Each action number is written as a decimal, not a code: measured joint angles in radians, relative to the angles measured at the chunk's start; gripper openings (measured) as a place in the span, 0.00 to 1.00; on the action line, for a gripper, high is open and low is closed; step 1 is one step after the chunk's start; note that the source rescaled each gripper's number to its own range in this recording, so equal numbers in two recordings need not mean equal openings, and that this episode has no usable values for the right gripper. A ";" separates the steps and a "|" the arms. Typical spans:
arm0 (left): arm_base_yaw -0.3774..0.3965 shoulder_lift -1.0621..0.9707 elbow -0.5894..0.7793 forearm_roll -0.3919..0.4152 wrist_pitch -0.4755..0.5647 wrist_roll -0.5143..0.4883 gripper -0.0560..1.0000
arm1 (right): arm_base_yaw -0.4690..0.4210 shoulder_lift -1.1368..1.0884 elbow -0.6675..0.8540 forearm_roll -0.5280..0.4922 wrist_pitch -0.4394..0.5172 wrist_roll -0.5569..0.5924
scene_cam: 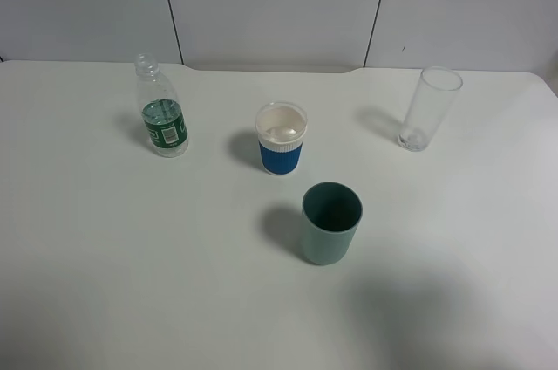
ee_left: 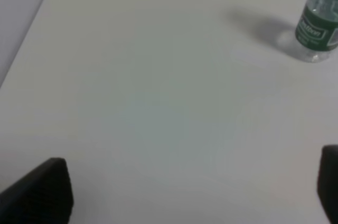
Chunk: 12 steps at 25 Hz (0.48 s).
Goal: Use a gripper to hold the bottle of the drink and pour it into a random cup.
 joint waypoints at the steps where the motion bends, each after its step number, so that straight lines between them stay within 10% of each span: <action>1: 0.000 0.000 0.000 0.000 0.000 0.000 1.00 | 0.000 0.000 0.000 0.000 0.000 0.000; 12: 0.000 0.000 0.000 0.000 0.000 0.005 1.00 | 0.000 0.000 0.000 0.000 0.000 0.000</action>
